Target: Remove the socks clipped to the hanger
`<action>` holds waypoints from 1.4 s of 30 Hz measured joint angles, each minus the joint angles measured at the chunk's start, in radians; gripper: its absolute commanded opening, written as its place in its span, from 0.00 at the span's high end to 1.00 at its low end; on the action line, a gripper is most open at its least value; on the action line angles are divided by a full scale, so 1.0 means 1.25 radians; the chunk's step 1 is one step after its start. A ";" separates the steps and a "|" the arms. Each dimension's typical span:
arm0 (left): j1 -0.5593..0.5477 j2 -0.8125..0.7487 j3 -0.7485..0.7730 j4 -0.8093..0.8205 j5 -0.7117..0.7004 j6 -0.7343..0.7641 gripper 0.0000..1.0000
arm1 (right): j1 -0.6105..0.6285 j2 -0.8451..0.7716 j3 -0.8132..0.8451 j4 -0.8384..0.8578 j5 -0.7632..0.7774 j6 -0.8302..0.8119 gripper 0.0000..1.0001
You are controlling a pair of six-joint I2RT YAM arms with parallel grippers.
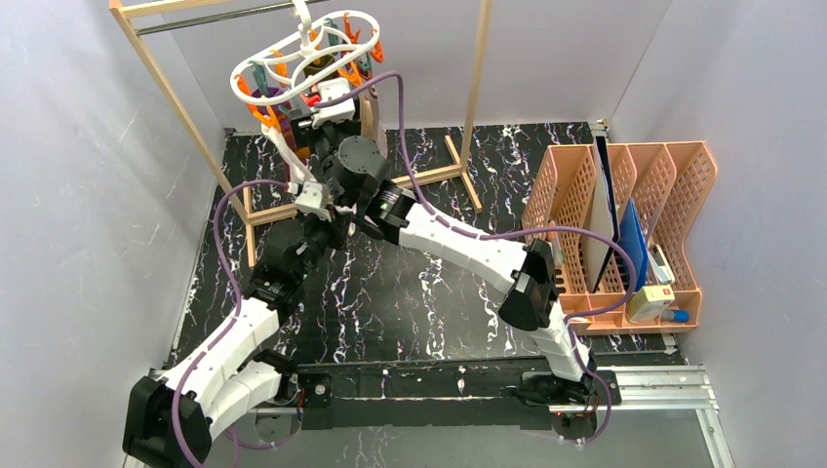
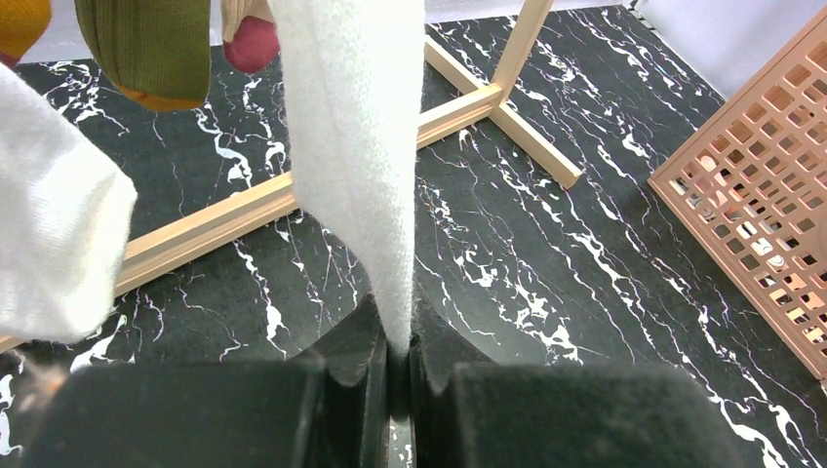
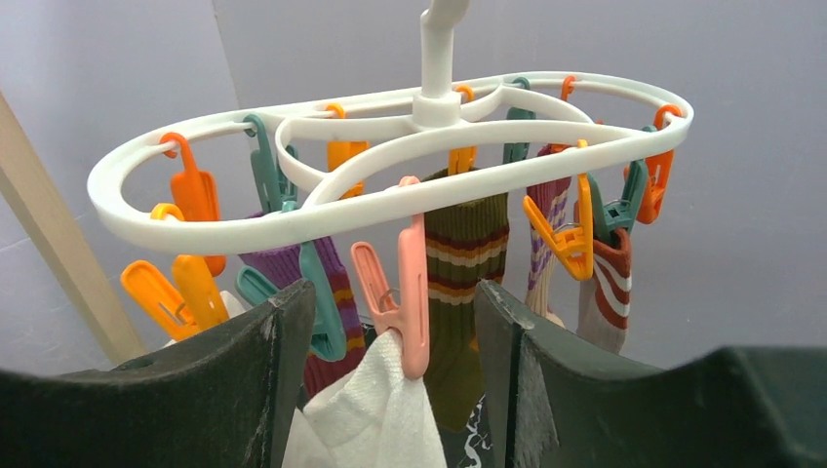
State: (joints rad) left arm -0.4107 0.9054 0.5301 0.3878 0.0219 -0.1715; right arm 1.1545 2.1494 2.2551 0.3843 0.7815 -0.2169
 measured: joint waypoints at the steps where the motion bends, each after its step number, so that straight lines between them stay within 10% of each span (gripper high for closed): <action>1: -0.002 0.000 0.000 0.000 -0.001 0.001 1.00 | -0.002 0.000 0.000 0.000 0.000 0.000 0.30; 14: -0.010 0.000 0.000 -0.007 -0.030 0.016 1.00 | -0.103 -0.273 -0.416 -0.029 -0.283 0.152 0.24; 27: -0.012 -0.007 0.000 -0.034 -0.036 0.027 1.00 | -0.228 -0.286 -0.318 -0.127 -0.771 0.351 0.21; 42: -0.014 -0.015 0.000 -0.048 -0.042 0.031 1.00 | -0.140 -0.146 -0.159 -0.215 -0.602 0.345 0.25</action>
State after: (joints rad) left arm -0.4282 0.8867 0.5301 0.3275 -0.0307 -0.1322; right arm 0.9791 1.9663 2.0563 0.1150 0.0292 0.2138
